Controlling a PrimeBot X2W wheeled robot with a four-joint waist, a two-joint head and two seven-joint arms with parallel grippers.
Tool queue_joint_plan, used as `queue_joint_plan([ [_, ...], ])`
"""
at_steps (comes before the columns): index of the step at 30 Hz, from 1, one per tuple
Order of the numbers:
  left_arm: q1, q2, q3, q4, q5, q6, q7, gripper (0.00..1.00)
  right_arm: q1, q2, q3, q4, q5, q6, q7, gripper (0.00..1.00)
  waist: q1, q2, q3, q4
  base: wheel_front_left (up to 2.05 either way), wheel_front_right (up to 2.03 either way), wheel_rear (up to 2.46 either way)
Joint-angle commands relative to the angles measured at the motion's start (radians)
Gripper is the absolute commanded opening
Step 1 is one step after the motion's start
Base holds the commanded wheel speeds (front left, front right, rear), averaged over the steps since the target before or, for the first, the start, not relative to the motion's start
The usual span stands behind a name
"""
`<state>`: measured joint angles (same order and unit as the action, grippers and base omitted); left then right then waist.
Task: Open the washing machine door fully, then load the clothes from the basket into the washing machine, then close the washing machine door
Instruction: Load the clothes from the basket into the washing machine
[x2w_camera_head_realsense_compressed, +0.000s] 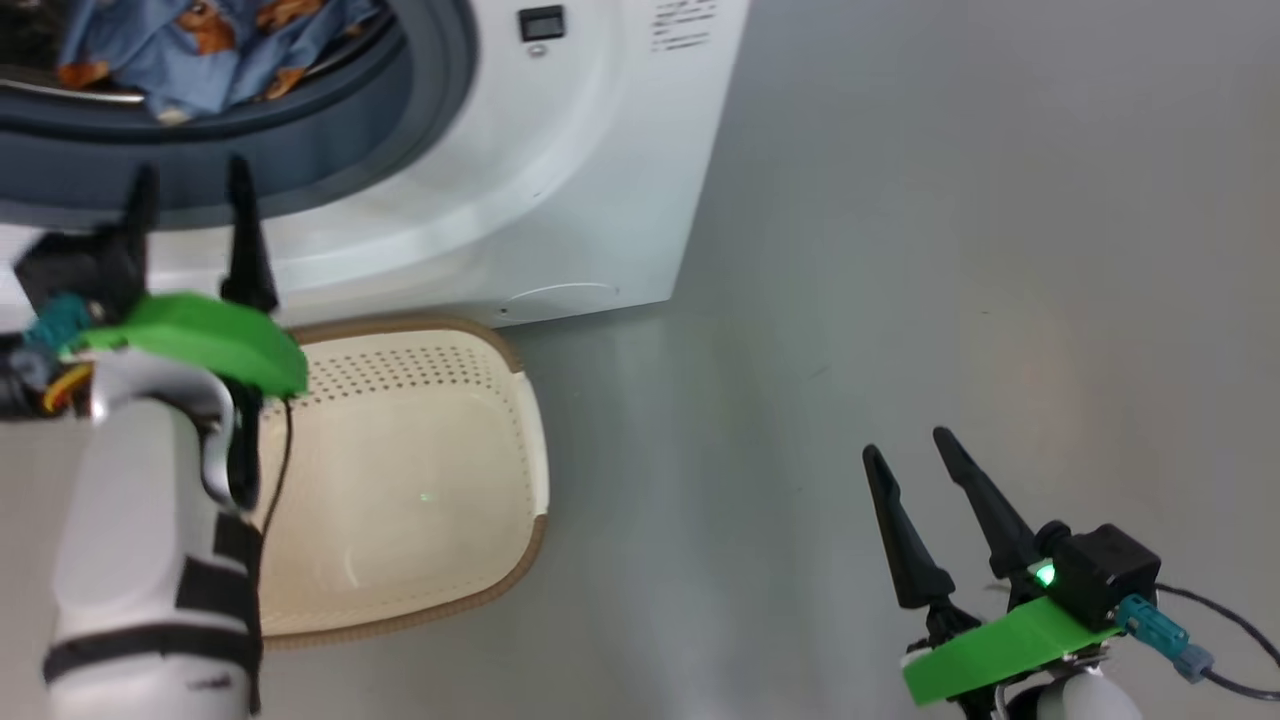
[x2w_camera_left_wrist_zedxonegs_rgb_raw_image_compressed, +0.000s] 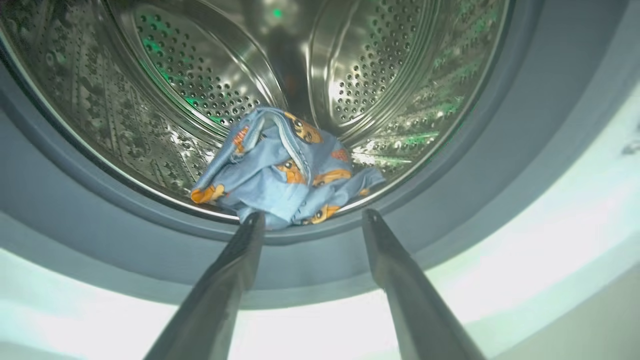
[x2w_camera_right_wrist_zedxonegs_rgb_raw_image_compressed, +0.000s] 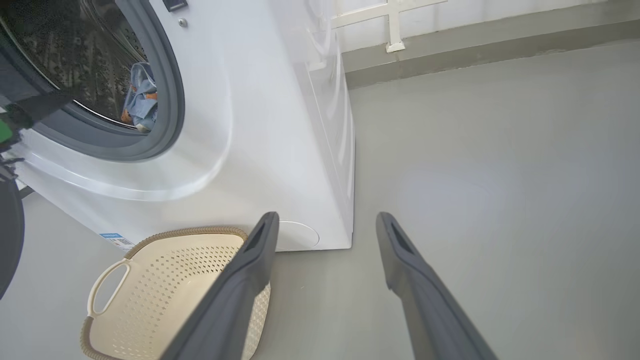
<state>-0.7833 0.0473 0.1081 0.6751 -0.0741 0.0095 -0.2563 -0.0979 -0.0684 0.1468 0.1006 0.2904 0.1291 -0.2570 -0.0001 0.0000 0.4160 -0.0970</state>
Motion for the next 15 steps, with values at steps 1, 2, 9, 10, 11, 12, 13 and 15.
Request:
queue_joint_plan([
  [1,0.043,0.030,0.013,-0.053,0.005,-0.005,-0.005,1.00,-0.016,-0.006,0.020,-0.029,-0.014,0.002,-0.005,1.00,0.0001,0.0000,0.006,0.027,0.00,0.00,0.00],
  [2,0.065,0.028,0.010,-0.076,0.003,-0.006,-0.005,1.00,-0.020,-0.009,0.018,-0.032,-0.016,0.002,-0.005,1.00,0.0001,0.0000,0.008,0.033,0.00,0.00,0.00],
  [9,0.300,0.013,0.001,-0.303,-0.022,0.013,-0.006,1.00,-0.038,-0.024,0.010,-0.043,-0.023,0.002,-0.005,1.00,0.0001,0.0000,0.008,0.062,0.00,0.00,0.00],
  [10,0.331,0.011,-0.002,-0.328,-0.027,0.017,-0.006,1.00,-0.037,-0.027,0.009,-0.044,-0.023,0.002,-0.005,1.00,0.0001,0.0000,0.008,0.066,0.00,0.00,0.00],
  [11,0.356,0.010,-0.002,-0.355,-0.030,0.022,-0.006,1.00,-0.037,-0.029,0.008,-0.045,-0.023,0.002,-0.005,1.00,0.0001,0.0000,0.009,0.070,0.00,0.00,0.00],
  [12,0.381,0.010,-0.002,-0.382,-0.035,0.026,-0.006,1.00,-0.037,-0.031,0.007,-0.046,-0.024,0.002,-0.005,1.00,0.0001,0.0000,0.009,0.074,0.00,0.00,0.00],
  [13,0.405,0.009,-0.004,-0.409,-0.039,0.030,-0.006,1.00,-0.037,-0.032,0.005,-0.047,-0.025,0.002,-0.005,1.00,0.0001,0.0000,0.009,0.078,0.00,0.00,0.00],
  [15,0.451,0.008,-0.011,-0.459,-0.042,0.039,-0.006,1.00,-0.037,-0.035,0.002,-0.049,-0.026,0.002,-0.005,1.00,0.0001,0.0000,0.011,0.084,0.00,0.00,0.00],
])
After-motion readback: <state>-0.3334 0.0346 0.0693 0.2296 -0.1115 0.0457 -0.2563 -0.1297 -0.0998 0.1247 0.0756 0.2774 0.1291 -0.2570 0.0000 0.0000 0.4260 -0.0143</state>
